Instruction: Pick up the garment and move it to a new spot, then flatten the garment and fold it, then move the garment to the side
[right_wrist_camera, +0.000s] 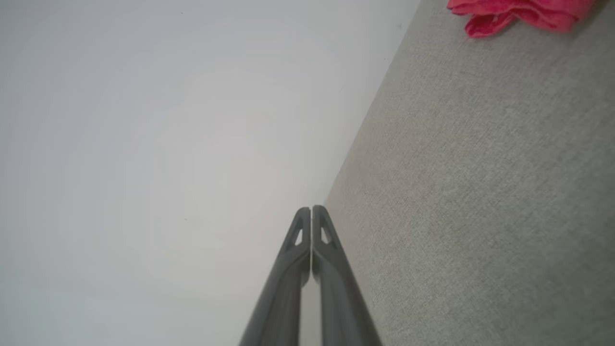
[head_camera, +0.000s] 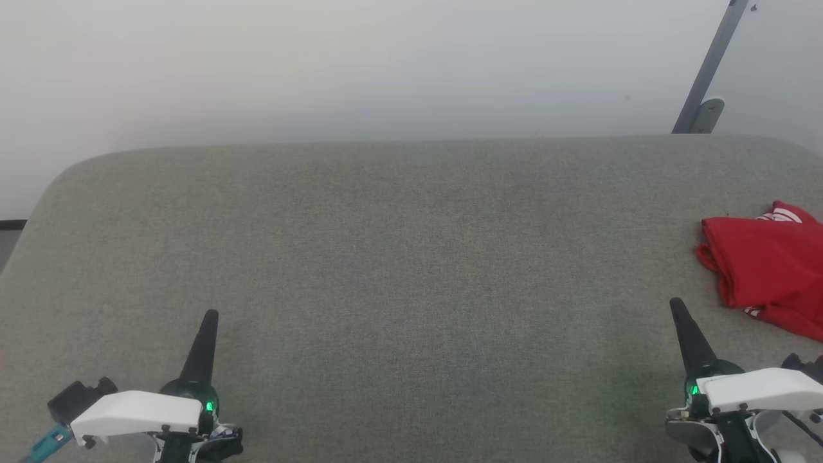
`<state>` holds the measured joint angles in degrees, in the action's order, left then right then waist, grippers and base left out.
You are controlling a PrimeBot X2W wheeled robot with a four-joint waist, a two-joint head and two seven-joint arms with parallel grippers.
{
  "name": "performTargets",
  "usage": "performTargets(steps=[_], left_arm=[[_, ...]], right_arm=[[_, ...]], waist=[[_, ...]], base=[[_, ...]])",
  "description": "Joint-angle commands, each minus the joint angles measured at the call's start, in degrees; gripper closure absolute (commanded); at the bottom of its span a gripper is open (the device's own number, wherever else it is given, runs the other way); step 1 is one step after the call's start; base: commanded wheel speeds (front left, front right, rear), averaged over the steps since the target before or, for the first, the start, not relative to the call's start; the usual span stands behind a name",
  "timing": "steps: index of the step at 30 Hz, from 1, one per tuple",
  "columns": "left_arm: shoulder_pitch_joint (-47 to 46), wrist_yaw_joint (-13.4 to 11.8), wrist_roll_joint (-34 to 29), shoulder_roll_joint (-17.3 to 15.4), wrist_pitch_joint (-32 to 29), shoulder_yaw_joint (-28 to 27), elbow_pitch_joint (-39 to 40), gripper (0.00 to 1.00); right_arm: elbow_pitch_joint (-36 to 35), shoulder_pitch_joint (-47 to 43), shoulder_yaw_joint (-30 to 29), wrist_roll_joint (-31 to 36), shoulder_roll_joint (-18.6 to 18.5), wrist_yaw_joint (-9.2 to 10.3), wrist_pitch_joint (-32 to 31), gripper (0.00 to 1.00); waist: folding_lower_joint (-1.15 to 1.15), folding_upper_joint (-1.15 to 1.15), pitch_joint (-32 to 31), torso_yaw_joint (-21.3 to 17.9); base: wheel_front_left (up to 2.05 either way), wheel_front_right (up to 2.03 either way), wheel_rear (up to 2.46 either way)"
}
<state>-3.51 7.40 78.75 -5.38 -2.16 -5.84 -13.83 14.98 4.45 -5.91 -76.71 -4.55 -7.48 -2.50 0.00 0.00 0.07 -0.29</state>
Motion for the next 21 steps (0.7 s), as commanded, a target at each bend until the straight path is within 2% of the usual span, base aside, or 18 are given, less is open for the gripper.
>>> performTargets(steps=[1,21], left_arm=[[-1.1,0.1,1.0,-0.1,-0.3,-0.3,0.3,1.00],[-2.3,0.1,8.5,1.5,-2.9,-0.7,0.0,1.00]], right_arm=[[-0.6,1.1,-0.2,-1.0,0.1,-0.02,-0.4,1.00],[-0.9,1.7,-0.5,-9.7,1.1,-0.02,-2.6,1.00]], waist=[[0.00,0.00,0.0,0.0],[0.00,0.00,0.1,0.2]], base=[[0.00,0.00,0.00],[0.00,0.00,0.00]])
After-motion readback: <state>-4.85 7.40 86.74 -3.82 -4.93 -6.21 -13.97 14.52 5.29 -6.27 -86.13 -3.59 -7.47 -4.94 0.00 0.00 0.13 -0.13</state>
